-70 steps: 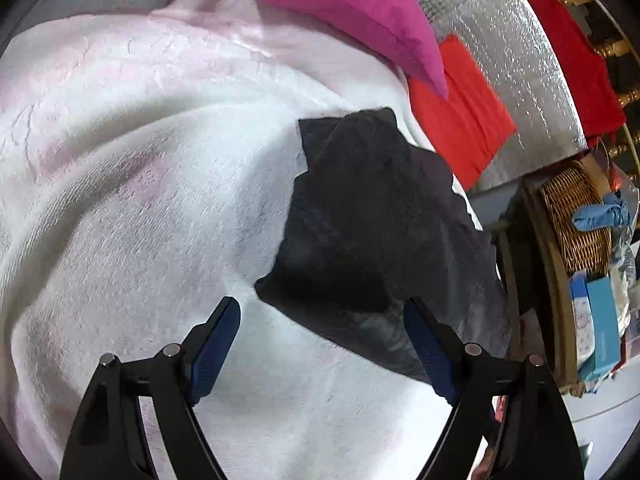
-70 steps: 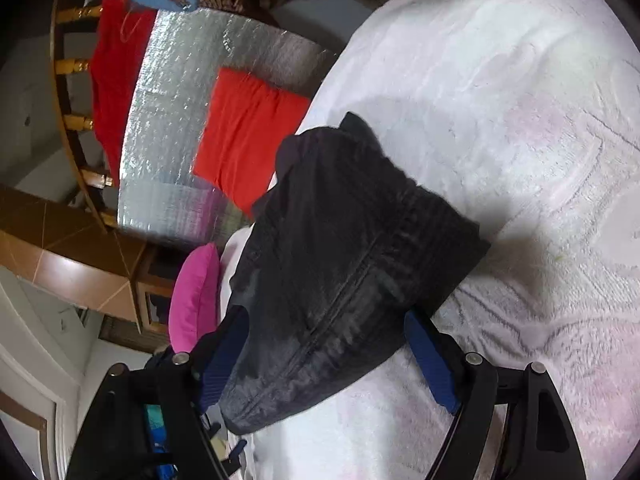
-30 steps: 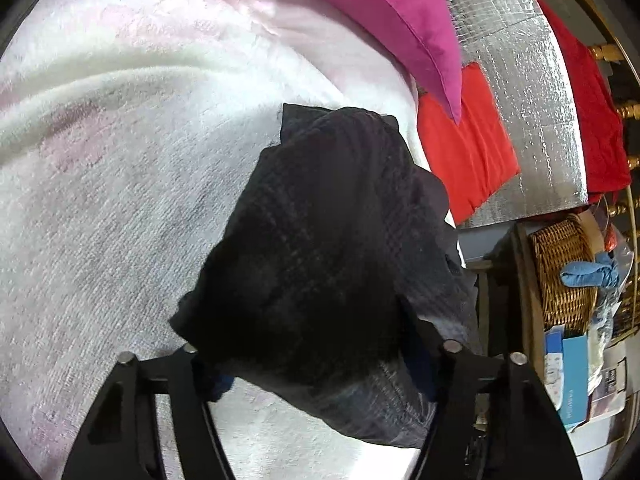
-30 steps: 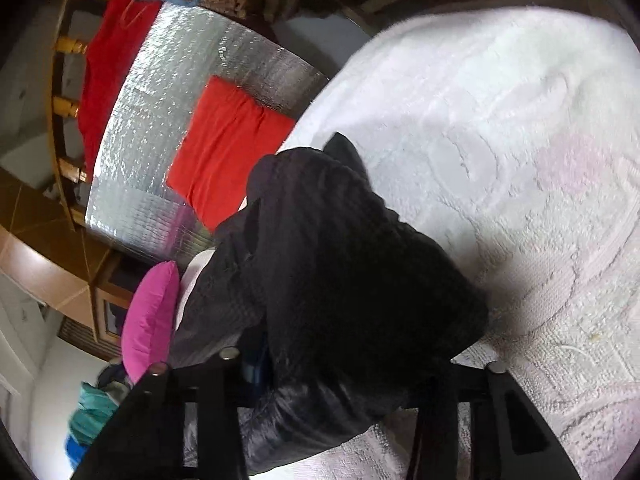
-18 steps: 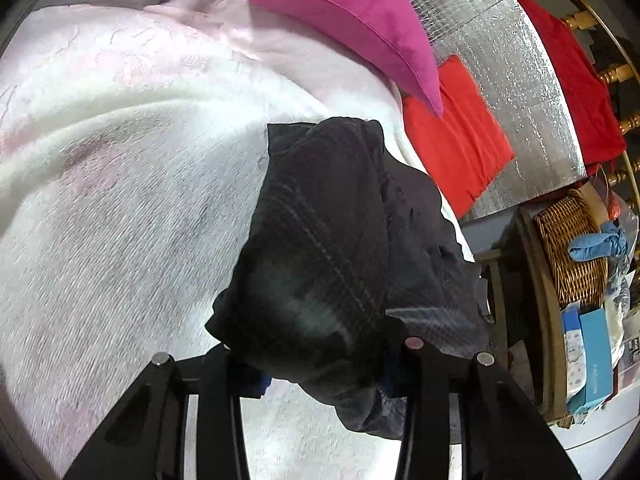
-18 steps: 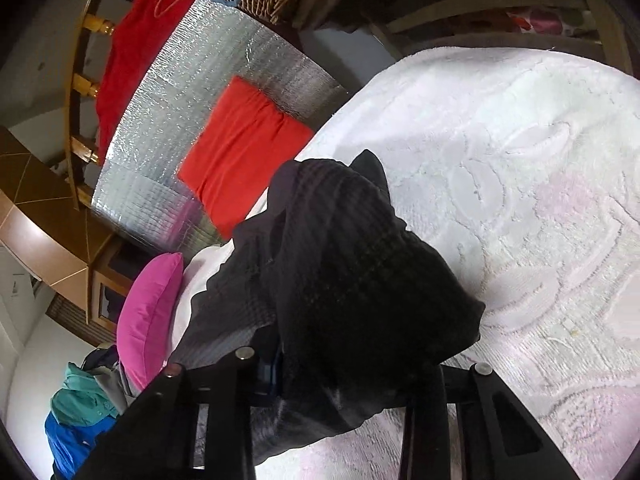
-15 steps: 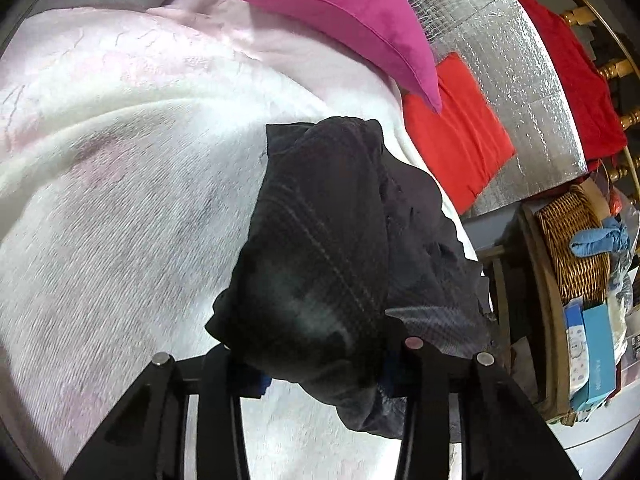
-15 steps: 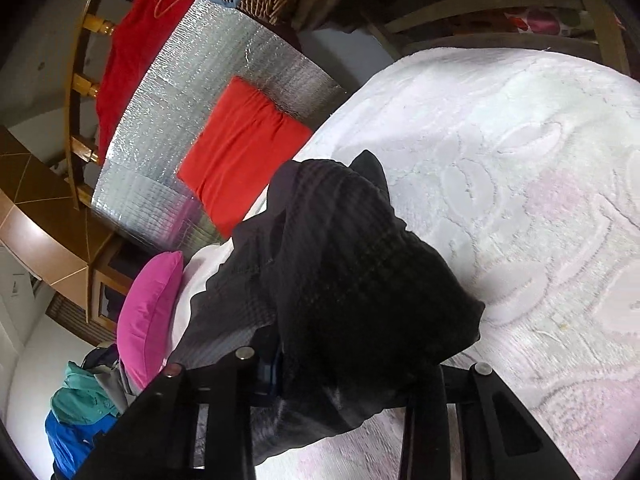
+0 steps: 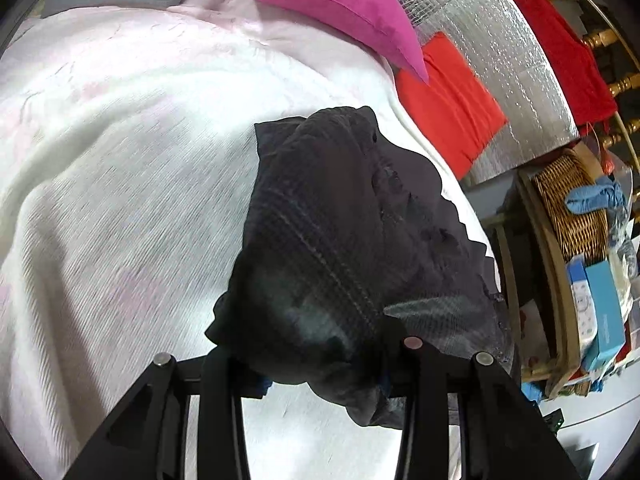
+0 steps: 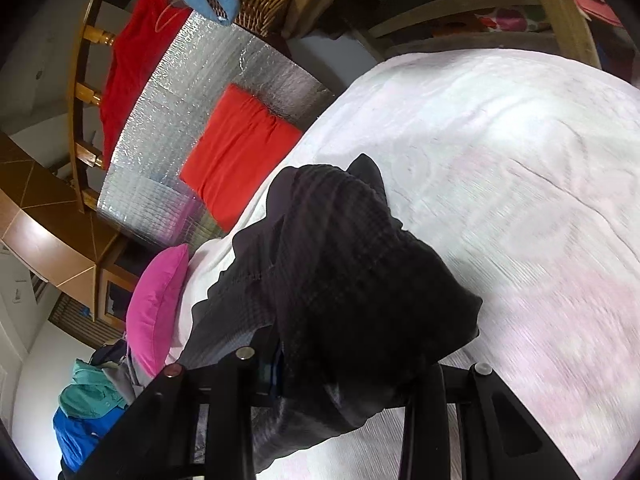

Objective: Fold large clothes

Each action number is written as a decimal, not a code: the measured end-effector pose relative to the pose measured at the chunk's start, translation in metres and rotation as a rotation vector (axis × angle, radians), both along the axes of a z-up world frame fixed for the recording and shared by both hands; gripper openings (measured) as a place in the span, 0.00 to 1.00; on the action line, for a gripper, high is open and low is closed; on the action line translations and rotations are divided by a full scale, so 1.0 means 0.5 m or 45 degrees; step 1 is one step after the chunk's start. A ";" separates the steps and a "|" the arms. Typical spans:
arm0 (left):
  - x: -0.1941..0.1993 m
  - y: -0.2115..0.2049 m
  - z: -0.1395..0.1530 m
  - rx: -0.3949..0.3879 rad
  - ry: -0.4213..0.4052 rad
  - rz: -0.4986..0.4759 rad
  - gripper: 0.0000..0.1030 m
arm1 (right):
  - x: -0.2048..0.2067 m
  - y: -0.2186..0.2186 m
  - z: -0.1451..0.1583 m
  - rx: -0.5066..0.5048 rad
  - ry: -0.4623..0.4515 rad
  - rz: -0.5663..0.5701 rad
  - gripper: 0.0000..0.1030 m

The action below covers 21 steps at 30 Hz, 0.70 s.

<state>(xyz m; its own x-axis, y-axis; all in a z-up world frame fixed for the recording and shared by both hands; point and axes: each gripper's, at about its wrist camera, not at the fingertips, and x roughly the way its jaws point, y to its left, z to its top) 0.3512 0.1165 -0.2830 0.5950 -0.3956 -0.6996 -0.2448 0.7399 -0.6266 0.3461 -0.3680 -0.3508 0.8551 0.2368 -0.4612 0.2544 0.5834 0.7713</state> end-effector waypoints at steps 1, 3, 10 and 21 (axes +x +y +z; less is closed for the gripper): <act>-0.011 -0.001 0.000 0.006 0.001 -0.005 0.39 | -0.012 0.000 -0.002 0.006 0.002 -0.001 0.35; -0.026 -0.002 -0.001 0.016 -0.002 -0.015 0.39 | -0.031 -0.002 -0.008 0.017 0.008 0.002 0.35; -0.036 0.027 -0.031 -0.055 0.197 -0.052 0.61 | -0.051 -0.026 -0.027 0.092 0.170 0.075 0.58; -0.050 0.142 0.080 0.071 -0.010 0.071 0.72 | -0.177 -0.166 0.047 -0.047 0.160 -0.021 0.69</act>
<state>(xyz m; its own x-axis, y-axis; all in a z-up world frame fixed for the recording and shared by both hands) 0.3263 0.1874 -0.2432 0.6206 -0.3221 -0.7149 -0.2819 0.7592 -0.5867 0.2578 -0.4508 -0.3273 0.7935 0.2042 -0.5733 0.3576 0.6057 0.7108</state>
